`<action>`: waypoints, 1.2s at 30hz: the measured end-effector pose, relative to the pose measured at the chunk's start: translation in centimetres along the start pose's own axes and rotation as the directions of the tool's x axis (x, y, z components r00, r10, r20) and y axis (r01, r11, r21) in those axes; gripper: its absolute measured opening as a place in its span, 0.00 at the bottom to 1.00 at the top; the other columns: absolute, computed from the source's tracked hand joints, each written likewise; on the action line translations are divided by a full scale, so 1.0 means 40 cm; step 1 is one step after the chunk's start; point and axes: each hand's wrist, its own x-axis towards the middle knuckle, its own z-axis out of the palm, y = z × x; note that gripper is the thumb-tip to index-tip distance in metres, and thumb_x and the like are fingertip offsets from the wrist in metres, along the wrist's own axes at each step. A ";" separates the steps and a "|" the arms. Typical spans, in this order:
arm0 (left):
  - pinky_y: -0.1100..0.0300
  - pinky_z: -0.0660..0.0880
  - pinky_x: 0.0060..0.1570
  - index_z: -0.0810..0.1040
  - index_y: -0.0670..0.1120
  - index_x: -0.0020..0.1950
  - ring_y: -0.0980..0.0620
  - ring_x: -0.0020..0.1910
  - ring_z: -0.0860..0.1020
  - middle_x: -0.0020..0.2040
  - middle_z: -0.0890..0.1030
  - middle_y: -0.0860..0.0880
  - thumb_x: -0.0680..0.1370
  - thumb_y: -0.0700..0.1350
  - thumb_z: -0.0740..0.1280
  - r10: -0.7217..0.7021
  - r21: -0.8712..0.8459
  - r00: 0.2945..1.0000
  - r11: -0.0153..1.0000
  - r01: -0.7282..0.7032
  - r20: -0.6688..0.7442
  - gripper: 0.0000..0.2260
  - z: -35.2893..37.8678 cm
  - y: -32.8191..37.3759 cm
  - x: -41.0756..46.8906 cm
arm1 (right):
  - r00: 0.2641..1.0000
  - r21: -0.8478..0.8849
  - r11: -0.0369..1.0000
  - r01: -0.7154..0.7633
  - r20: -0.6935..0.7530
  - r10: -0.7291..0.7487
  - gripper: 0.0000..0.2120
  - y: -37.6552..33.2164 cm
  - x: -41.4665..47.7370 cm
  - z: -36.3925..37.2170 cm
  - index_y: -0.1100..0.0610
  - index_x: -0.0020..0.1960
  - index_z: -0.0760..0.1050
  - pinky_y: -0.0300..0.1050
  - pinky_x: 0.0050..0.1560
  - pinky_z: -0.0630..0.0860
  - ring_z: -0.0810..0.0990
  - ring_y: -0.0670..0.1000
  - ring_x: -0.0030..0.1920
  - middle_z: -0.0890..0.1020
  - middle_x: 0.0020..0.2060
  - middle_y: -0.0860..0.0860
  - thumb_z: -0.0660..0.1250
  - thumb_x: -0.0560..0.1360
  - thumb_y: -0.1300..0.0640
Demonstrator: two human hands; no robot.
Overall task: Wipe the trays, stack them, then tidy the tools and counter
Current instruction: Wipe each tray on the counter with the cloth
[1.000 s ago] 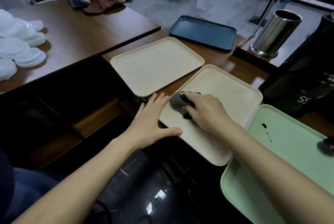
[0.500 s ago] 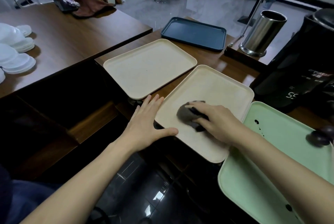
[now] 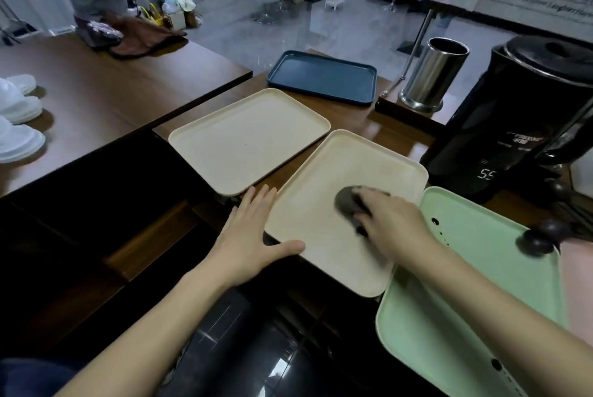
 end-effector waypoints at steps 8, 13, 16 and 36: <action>0.41 0.43 0.80 0.45 0.55 0.84 0.60 0.79 0.33 0.83 0.42 0.58 0.67 0.77 0.63 -0.024 0.014 1.000 1.000 0.024 -0.001 0.54 0.008 0.012 0.002 | 0.991 0.053 0.992 -0.113 -0.066 0.117 0.07 -0.021 0.124 -0.009 0.50 0.56 0.74 0.51 0.43 0.68 0.79 0.62 0.54 0.83 0.55 0.54 0.63 0.79 0.52; 0.43 0.41 0.80 0.44 0.56 0.84 0.61 0.78 0.31 0.83 0.41 0.58 0.68 0.76 0.64 -0.033 0.014 0.999 0.999 0.033 0.003 0.52 0.010 0.011 0.003 | 0.964 0.130 0.957 0.259 0.019 -0.264 0.13 -0.173 0.074 0.032 0.46 0.62 0.72 0.51 0.45 0.75 0.80 0.59 0.54 0.81 0.58 0.48 0.63 0.78 0.50; 0.43 0.40 0.80 0.43 0.56 0.84 0.61 0.78 0.31 0.83 0.40 0.59 0.69 0.75 0.65 -0.039 0.026 0.999 0.999 0.039 0.022 0.52 0.006 0.011 0.000 | 0.997 0.118 0.990 0.076 -0.028 -0.073 0.09 -0.071 0.198 0.026 0.46 0.58 0.74 0.50 0.44 0.73 0.80 0.62 0.53 0.83 0.54 0.53 0.63 0.79 0.50; 0.43 0.38 0.79 0.42 0.57 0.83 0.63 0.77 0.29 0.82 0.39 0.60 0.68 0.79 0.61 -0.011 0.012 1.000 1.000 0.011 0.016 0.53 0.012 -0.004 -0.001 | 0.998 0.144 0.987 0.068 -0.028 -0.065 0.09 -0.040 0.146 0.034 0.47 0.59 0.74 0.51 0.44 0.73 0.80 0.61 0.53 0.83 0.55 0.52 0.63 0.79 0.51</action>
